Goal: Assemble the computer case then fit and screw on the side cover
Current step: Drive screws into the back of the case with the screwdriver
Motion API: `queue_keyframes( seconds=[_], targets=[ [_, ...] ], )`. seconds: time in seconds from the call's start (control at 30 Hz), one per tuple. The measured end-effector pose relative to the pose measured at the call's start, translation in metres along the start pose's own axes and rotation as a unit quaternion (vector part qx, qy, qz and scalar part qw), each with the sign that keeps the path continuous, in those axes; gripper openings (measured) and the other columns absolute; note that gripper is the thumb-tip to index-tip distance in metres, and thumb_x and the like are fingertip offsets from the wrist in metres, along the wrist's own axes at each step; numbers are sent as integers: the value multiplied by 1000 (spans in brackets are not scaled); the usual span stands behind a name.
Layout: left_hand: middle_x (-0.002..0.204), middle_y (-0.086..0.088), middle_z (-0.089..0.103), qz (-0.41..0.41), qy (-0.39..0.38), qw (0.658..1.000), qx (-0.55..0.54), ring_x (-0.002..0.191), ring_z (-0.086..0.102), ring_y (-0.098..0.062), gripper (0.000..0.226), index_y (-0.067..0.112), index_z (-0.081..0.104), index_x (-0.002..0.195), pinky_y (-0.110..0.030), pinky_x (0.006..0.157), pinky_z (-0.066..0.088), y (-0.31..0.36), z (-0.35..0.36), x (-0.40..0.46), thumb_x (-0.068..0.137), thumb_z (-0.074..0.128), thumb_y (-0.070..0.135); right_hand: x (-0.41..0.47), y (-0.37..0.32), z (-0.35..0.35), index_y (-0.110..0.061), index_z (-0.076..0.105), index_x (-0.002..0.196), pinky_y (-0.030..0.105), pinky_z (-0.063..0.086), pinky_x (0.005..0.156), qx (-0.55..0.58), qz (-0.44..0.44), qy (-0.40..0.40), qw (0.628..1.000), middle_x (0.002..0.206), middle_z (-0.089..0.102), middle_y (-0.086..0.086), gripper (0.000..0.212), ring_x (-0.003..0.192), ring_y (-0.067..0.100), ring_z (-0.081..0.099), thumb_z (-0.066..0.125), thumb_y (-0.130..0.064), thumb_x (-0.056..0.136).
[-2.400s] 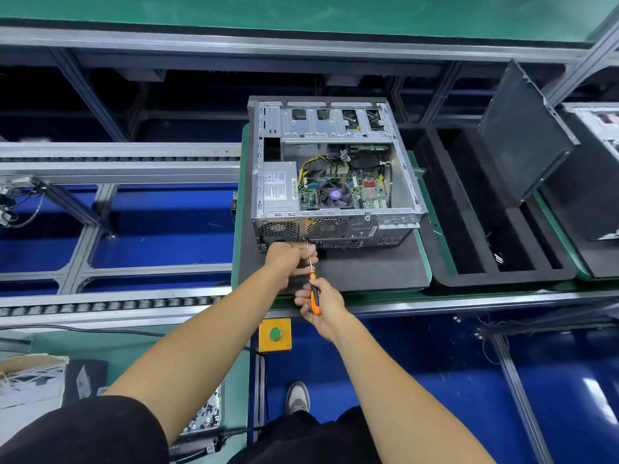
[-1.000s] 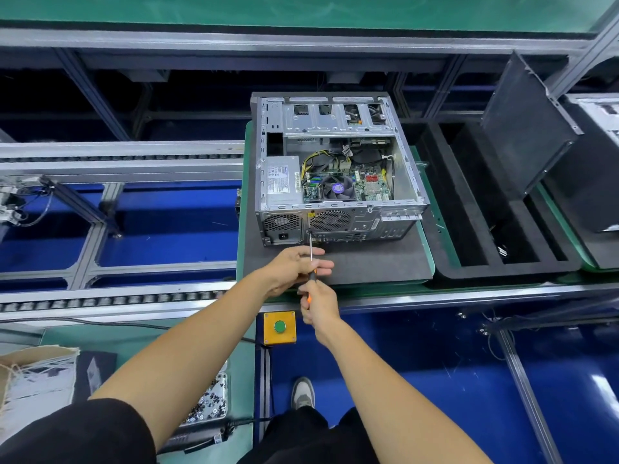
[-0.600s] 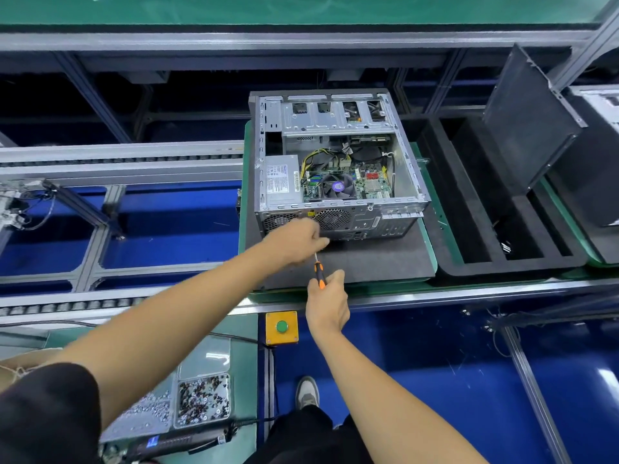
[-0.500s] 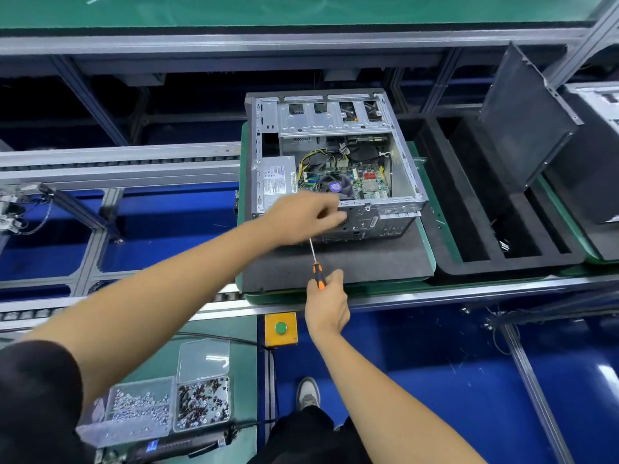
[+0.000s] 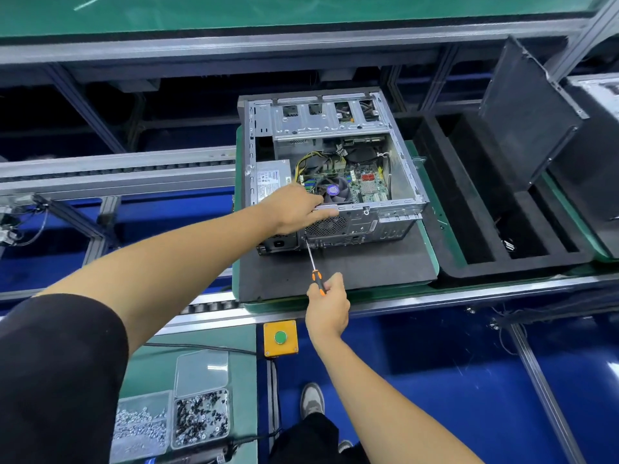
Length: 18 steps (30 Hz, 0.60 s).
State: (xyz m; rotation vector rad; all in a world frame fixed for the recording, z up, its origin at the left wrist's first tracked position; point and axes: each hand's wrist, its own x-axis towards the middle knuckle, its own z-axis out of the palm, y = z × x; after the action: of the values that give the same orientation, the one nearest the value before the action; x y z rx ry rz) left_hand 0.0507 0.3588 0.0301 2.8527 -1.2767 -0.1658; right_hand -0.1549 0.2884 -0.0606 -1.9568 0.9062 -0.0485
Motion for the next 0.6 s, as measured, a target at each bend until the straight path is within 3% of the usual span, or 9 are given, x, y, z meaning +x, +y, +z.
queue_keyframes(
  seconds=[0.07, 0.13, 0.2, 0.27, 0.3, 0.37, 0.4, 0.5, 0.6],
  targets=[
    [71, -9, 58, 4, -12, 1000, -3, 72, 57, -32, 74, 13, 54, 86, -42, 69, 47, 0, -2, 0, 93, 18, 78, 3, -1, 0, -16, 39, 76, 27, 27, 47, 173, 90, -74, 978, 59, 49, -4, 27, 51, 16, 37, 60, -11, 93],
    [71, -6, 56, 0, -16, 1000, -6, 71, 57, -30, 69, 16, 52, 86, -40, 64, 44, 0, -2, 0, 94, 21, 77, 3, -3, -2, -15, 39, 77, 26, 17, 43, 363, 215, -180, 889, 57, 42, 0, 27, 44, 14, 27, 57, -5, 95],
    [67, -5, 54, -4, -12, 1000, 1, 71, 57, -31, 67, 17, 52, 85, -39, 62, 40, 1, -2, 0, 95, 22, 76, 3, -4, -3, -16, 38, 79, 26, 13, 41, 417, 264, -229, 839, 56, 41, 0, 25, 40, 12, 23, 54, -6, 96],
    [62, -2, 50, -6, -7, 1000, 20, 79, 59, -32, 71, 17, 53, 83, -41, 74, 45, 3, -2, -1, 94, 18, 77, 3, -5, -3, -15, 42, 79, 25, 18, 39, 388, 257, -215, 858, 55, 47, 0, 23, 39, 12, 26, 58, -6, 93],
    [59, 1, 48, -1, -3, 999, 37, 87, 61, -32, 75, 17, 55, 84, -43, 90, 46, 3, -3, -1, 93, 13, 78, 3, -5, -1, -14, 45, 78, 25, 24, 41, 358, 233, -186, 885, 56, 51, 0, 22, 41, 13, 32, 60, -6, 92],
    [53, 7, 44, 15, 4, 998, 67, 98, 65, -27, 84, 17, 59, 84, -40, 120, 24, 4, -5, -1, 90, 3, 80, 3, -7, 1, -13, 50, 77, 29, 36, 50, 278, 155, -111, 941, 65, 62, 1, 20, 52, 15, 47, 62, -11, 93],
    [50, 7, 45, 20, 9, 997, 74, 98, 67, -23, 85, 18, 59, 82, -38, 126, 11, 5, -6, -1, 90, 1, 80, 3, -8, 2, -16, 51, 80, 30, 39, 54, 222, 120, -77, 965, 71, 66, 0, 18, 58, 16, 52, 62, -17, 94],
    [51, 6, 50, 21, 23, 997, 70, 98, 69, -22, 80, 20, 55, 76, -40, 127, 2, 4, -1, 1, 91, 4, 80, 1, -9, 7, -28, 40, 89, 28, 34, 49, 49, 29, 2, 998, 70, 61, -8, 23, 59, 11, 56, 62, -30, 93],
    [63, -2, 56, -11, 31, 999, 9, 114, 61, -34, 80, 15, 55, 75, -42, 115, 30, 0, 5, 3, 90, 15, 82, 0, -5, 13, -28, 35, 84, 27, 28, 46, -14, -43, 36, 998, 62, 55, -8, 26, 52, 9, 50, 59, -25, 94]
  ],
)
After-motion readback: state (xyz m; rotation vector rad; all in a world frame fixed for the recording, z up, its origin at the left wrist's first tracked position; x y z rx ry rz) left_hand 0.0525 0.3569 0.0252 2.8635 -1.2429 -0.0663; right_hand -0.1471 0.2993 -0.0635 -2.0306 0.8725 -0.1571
